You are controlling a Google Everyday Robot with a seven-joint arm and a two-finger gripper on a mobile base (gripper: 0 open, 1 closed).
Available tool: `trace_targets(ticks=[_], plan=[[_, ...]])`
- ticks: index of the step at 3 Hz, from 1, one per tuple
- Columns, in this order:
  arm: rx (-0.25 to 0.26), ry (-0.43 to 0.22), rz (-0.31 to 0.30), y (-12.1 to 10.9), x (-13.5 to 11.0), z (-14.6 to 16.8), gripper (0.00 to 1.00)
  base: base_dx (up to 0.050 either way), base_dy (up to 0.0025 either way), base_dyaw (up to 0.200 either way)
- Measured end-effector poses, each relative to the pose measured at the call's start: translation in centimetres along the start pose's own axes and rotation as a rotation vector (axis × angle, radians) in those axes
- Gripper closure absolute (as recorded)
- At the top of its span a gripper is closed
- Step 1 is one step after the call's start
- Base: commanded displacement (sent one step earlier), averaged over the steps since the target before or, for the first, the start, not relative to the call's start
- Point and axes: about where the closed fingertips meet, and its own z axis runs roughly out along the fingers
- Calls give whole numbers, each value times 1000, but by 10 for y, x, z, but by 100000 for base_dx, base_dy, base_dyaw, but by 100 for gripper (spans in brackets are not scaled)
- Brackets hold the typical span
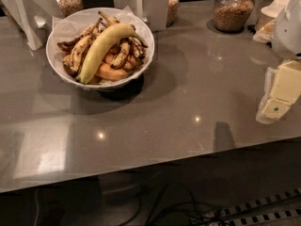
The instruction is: Pick banana from white bowl
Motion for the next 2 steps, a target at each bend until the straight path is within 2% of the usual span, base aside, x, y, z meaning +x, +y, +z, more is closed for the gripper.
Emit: trace_targets(ticks=[2], plan=[[0, 0, 0, 0, 0, 0, 0, 0, 0, 19591]])
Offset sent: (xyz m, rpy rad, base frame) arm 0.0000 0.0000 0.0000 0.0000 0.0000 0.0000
